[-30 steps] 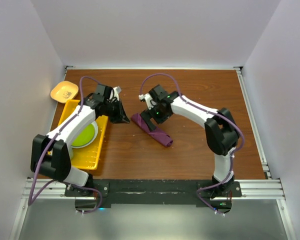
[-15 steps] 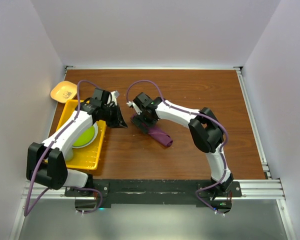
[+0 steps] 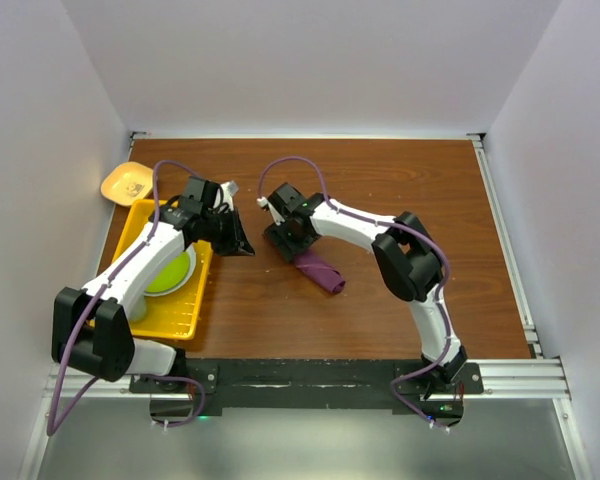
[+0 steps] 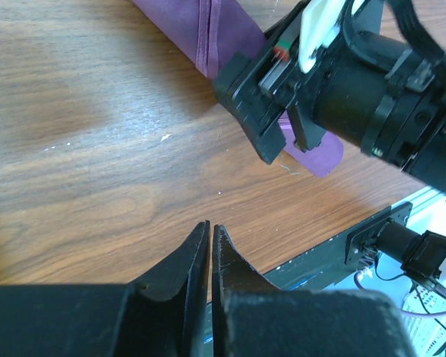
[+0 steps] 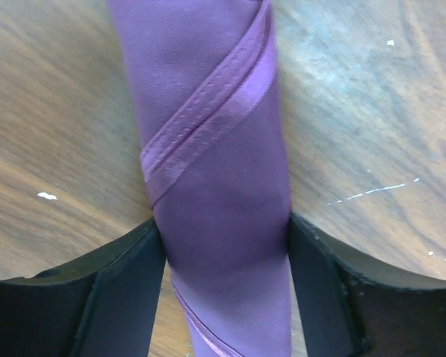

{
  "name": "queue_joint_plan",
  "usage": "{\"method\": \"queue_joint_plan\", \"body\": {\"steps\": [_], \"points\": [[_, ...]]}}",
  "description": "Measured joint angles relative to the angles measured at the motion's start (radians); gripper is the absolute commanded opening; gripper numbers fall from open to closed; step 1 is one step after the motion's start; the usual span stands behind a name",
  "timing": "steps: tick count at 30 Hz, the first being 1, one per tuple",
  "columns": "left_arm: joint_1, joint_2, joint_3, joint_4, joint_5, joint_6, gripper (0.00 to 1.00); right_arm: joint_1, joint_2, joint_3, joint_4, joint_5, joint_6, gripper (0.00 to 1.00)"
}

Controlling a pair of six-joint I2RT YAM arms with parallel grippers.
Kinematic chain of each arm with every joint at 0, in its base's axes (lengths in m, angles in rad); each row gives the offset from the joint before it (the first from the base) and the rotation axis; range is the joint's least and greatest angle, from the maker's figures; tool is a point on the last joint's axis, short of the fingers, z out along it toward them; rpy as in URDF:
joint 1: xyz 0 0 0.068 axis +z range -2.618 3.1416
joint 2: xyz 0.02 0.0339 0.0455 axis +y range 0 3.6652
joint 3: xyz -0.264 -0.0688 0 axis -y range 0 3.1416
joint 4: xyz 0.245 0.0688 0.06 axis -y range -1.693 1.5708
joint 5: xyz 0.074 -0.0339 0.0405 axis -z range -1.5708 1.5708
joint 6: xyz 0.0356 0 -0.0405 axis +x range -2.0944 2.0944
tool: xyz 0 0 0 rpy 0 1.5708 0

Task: Fold the napkin, place the utensils inside, and roll it up
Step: Neatly place the rolled napkin to the corner

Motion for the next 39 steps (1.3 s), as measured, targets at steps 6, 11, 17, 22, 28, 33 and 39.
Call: {"method": "queue_joint_plan", "body": {"steps": [6, 11, 17, 22, 28, 33, 39], "points": [[0.0, 0.0, -0.008, 0.002, 0.001, 0.0, 0.1, -0.071, -0.021, -0.042, 0.062, -0.049, 0.076, 0.58], [0.0, 0.0, -0.011, 0.004, 0.003, 0.0, 0.1, -0.174, -0.065, -0.12, 0.136, -0.087, 0.146, 0.58], [0.0, 0.0, -0.013, 0.011, 0.008, 0.0, 0.1, -0.339, -0.108, -0.191, 0.183, -0.09, 0.206, 0.59], [0.0, 0.001, -0.028, 0.026, 0.021, 0.0, 0.1, -0.476, -0.161, -0.276, 0.218, -0.074, 0.228, 0.59], [0.0, 0.008, -0.039, 0.031, 0.034, 0.003, 0.1, -0.655, -0.227, -0.377, 0.253, -0.054, 0.246, 0.61], [0.0, 0.018, -0.042, 0.048, 0.048, 0.016, 0.1, -0.789, -0.286, -0.464, 0.279, -0.046, 0.253, 0.64], [0.0, 0.034, -0.045, 0.07, 0.07, 0.017, 0.1, -0.919, -0.367, -0.57, 0.293, -0.04, 0.267, 0.69]]}}
